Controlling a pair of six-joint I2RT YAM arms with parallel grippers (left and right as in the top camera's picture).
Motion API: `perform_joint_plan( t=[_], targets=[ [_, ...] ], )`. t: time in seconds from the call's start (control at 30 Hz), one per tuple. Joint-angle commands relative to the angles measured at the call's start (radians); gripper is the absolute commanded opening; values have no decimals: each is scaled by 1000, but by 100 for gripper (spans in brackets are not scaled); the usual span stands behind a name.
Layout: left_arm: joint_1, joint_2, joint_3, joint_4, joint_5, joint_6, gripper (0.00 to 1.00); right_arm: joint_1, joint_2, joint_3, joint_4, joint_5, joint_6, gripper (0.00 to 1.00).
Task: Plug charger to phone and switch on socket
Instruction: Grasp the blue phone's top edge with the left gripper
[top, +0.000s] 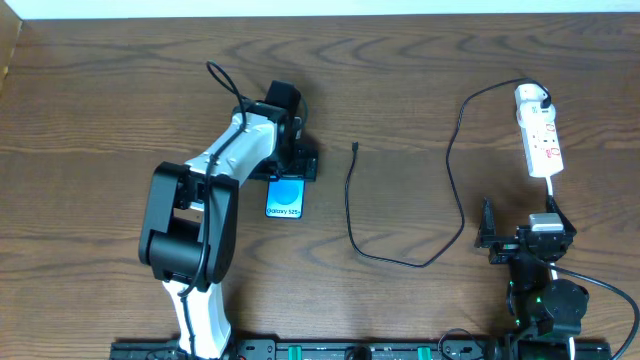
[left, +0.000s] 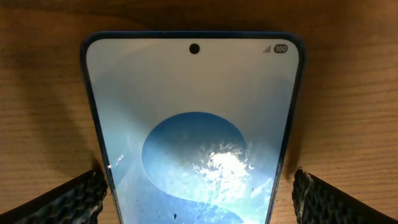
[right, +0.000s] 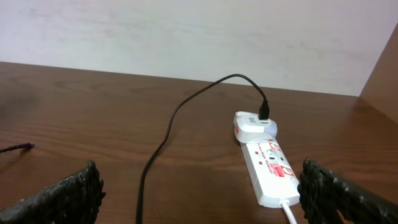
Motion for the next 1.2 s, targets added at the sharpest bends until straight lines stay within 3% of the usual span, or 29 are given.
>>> perform_joint_plan(
  t=[0.0, 0.3, 0.5, 0.73, 0.9, 1.17],
  targets=[
    [-29, 73, -31, -1, -27, -8, 97, -4, -5, -4, -2, 5, 11, 99],
    [-32, 88, -31, -46, -106, -5, 96, -4, -5, -4, -2, 5, 11, 99],
    [-32, 88, -31, -51, -105, -5, 88, -4, -5, -4, -2, 5, 11, 99],
    [-32, 88, -31, -26, -105, -6, 88, -4, -5, -4, -2, 5, 11, 99],
    [-32, 88, -31, -26, -105, -5, 69, -4, -5, -4, -2, 5, 11, 99],
    [-32, 88, -31, -18, -105, -6, 69, -4, -5, -4, -2, 5, 11, 99]
  ],
)
